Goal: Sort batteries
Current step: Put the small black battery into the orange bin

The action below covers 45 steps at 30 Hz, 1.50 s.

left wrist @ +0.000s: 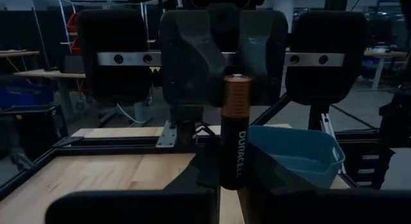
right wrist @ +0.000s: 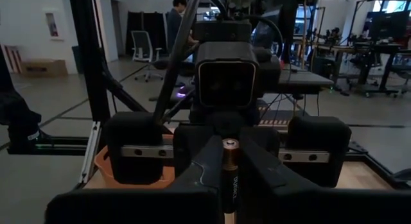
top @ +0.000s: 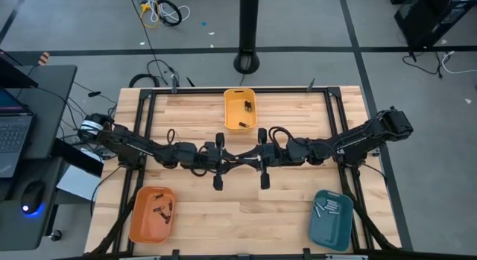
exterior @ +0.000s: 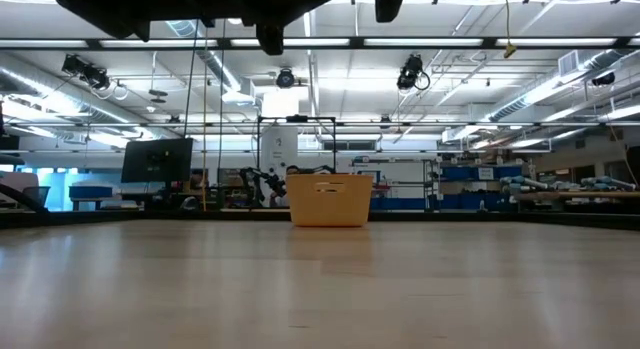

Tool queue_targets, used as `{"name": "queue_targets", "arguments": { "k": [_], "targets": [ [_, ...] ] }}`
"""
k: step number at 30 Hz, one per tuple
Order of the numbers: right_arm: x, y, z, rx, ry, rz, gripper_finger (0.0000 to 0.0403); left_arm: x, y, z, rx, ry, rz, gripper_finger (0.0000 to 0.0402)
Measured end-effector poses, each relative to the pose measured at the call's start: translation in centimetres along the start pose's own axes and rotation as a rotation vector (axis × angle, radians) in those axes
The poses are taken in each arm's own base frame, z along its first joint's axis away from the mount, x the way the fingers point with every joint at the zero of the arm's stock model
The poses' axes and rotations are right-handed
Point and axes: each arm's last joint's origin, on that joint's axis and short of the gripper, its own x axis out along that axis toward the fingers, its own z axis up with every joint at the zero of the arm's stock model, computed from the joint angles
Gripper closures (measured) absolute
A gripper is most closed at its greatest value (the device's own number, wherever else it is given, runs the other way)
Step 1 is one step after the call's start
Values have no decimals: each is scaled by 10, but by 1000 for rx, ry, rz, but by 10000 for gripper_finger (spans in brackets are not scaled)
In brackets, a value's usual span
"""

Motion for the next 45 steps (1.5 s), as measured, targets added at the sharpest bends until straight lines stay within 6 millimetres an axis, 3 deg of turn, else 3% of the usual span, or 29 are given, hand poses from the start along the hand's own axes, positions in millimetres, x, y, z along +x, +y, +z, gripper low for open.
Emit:
{"name": "queue_targets", "arguments": {
  "k": [8, 15, 19, 24, 27, 31, 38, 45],
  "targets": [
    [-3, -1, 1, -15, 27, -45, 312, -5, 2, 2, 23, 75, 20, 370],
    [-25, -2, 18, -43, 70, -136, 254, -25, 6, 15, 53, 209, 30, 370],
    [-38, -1, 22, -61, 138, -144, 240, -43, 8, 25, 63, 393, 34, 370],
    [-46, 2, 13, -71, 258, -168, 270, -59, -3, 43, 112, 687, -16, 370],
    [-46, 4, 4, -84, 328, -179, 315, -70, -13, 51, 104, 885, -101, 370],
    [-44, 6, -8, -79, 397, -184, 387, -92, -30, 47, -66, 1221, -190, 370],
    [-41, 13, -19, -83, 446, -175, 378, -125, -64, 31, -335, 1657, -96, 370],
    [-42, 17, -20, -95, 448, -165, 391, -142, -85, 3, -375, 1732, -59, 370]
  ]
}}
